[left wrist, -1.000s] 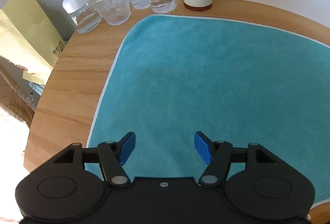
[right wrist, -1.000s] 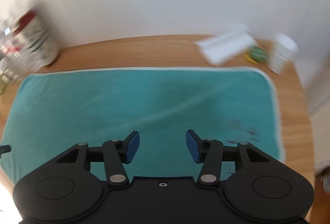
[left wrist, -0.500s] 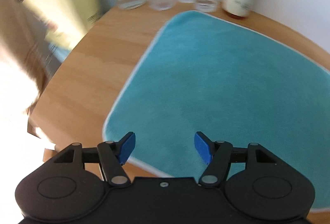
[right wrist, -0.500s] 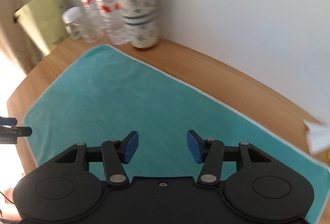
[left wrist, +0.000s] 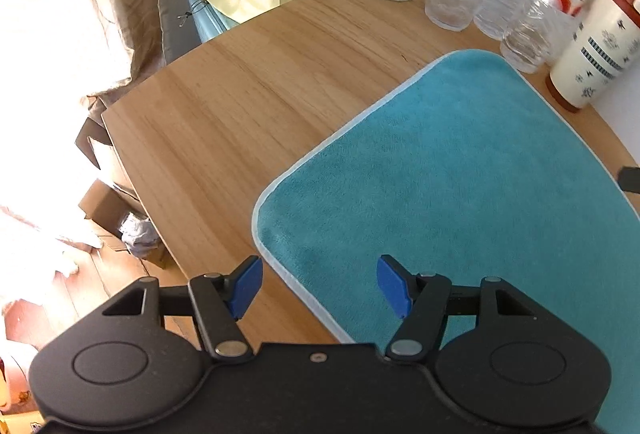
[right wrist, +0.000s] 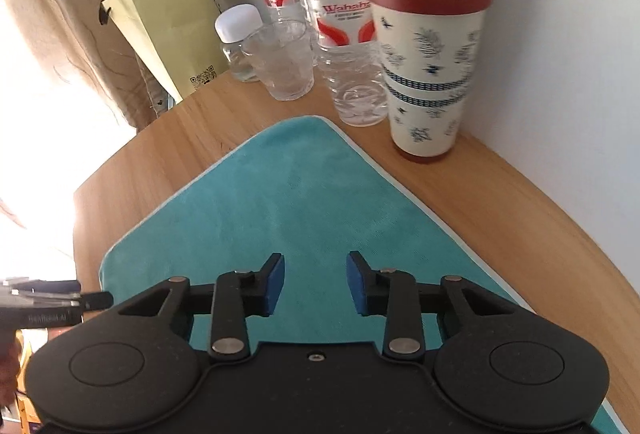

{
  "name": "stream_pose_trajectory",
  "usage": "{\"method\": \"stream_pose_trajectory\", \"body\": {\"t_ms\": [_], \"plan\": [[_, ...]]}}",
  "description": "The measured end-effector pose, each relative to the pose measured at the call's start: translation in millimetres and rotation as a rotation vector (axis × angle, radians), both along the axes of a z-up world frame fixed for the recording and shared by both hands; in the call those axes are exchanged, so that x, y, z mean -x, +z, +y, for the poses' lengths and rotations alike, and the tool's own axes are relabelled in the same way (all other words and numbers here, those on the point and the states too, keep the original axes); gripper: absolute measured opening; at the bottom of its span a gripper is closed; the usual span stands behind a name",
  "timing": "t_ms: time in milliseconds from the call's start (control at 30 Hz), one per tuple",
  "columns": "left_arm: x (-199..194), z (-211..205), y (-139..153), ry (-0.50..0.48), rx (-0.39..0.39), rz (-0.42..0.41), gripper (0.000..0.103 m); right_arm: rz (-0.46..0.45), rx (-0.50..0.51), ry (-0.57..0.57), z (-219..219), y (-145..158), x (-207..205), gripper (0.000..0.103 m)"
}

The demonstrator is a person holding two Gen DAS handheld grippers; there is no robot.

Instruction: Fold towel

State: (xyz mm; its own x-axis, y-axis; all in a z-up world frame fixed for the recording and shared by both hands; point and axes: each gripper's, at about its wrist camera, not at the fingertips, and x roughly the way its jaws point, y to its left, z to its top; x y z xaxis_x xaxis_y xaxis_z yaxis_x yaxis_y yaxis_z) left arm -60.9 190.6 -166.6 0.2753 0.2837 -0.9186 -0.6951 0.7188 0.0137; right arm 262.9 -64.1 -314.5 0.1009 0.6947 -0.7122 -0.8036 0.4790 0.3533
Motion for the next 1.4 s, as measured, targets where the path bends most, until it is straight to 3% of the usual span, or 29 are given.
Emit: {"method": "stream_pose_trajectory", "body": {"t_ms": [267,533,733,1000,1133,1233,1333,1400], "plan": [[-4,13,2,-0.068,-0.007,0.014,0.065,0.095,-0.010,-0.064,8,-3,13,0.038],[-17,37,9,-0.261,-0.015,0.029,0.065,0.167,0.087,-0.386,-46,-30,54,0.038],[-31,42,20,-0.424,-0.067,0.033,0.065,0.222,0.157,-0.627,-87,-51,84,0.038],[-48,34,38,-0.555,-0.140,0.052,0.065,0.313,0.132,-0.746,-123,-72,104,0.039],[-60,39,45,-0.677,-0.161,0.030,0.070,0.348,0.102,-0.805,-118,-63,118,0.039],[-74,51,46,-0.833,-0.179,-0.010,0.070,0.376,0.127,-0.916,-105,-55,132,0.042],[-88,67,44,-1.000,-0.180,-0.064,0.070,0.405,0.069,-1.067,-84,-45,158,0.041],[-109,83,38,-1.105,-0.131,-0.063,0.069,0.409,0.051,-1.162,-67,-38,176,0.041]]}}
